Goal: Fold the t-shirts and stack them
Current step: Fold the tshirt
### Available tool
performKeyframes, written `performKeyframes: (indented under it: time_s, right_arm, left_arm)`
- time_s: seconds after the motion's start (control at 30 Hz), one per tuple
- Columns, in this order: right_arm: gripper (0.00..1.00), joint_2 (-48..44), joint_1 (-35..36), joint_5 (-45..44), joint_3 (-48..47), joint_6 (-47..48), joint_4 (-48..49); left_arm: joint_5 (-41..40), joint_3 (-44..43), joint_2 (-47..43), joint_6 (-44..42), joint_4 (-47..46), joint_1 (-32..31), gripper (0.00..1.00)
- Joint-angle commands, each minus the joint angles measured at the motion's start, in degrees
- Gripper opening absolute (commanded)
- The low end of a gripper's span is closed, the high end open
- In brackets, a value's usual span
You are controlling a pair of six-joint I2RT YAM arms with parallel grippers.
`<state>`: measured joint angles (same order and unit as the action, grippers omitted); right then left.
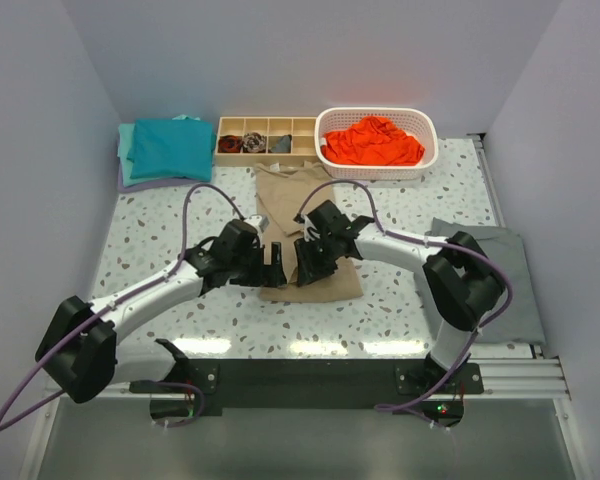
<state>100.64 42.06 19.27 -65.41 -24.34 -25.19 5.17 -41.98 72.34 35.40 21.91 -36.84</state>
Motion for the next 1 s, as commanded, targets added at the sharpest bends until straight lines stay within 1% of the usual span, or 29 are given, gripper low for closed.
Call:
performKeyframes:
  time_s: [0.0, 0.17, 0.4, 0.47, 0.7, 0.8, 0.87, 0.97]
  right_arm:
    - [0.35, 2.89, 0.47, 0.86, -1.21, -1.24, 3.48]
    - [0.35, 6.05, 0.48, -2.21, -4.72, 0.78, 2.43]
    - [0.35, 11.07, -0.05, -5.9, -14.29, 3.33, 0.23]
    - [0.35, 12.65, -0.31, -7.13, -15.71, 3.59, 0.05]
    - [0.35, 16.95, -3.56, -12.41, -21.06, 4.73, 0.58]
    - [0.35, 17.49, -5.06, -13.46, -23.09, 5.88, -0.03]
    - [0.36, 16.18, -5.67, -13.99, -23.89, 6.84, -0.82]
    - [0.43, 12.76, -5.59, -14.78, -23.1, 7.99, -1.09]
  left_arm:
    - [-2.44, -2.23, -2.11, 0.2, -1.0, -0.16, 0.91]
    - [-2.71, -2.41, -2.11, 0.2, -1.17, -0.16, 0.91]
    - [-3.85, -3.72, -1.67, -0.15, -1.26, -0.16, 0.91]
    - [-4.29, -3.9, -1.67, -0.33, -1.08, -0.16, 0.9]
    - [-5.08, -5.04, -1.23, -1.2, -1.34, -0.16, 0.91]
    - [-5.08, -5.4, -0.35, -2.17, -1.61, -0.16, 0.91]
    - [-4.73, -5.4, 0.7, -3.4, -1.61, -0.16, 0.92]
    - [-5.08, -4.35, 1.58, -4.63, -1.43, -0.16, 0.92]
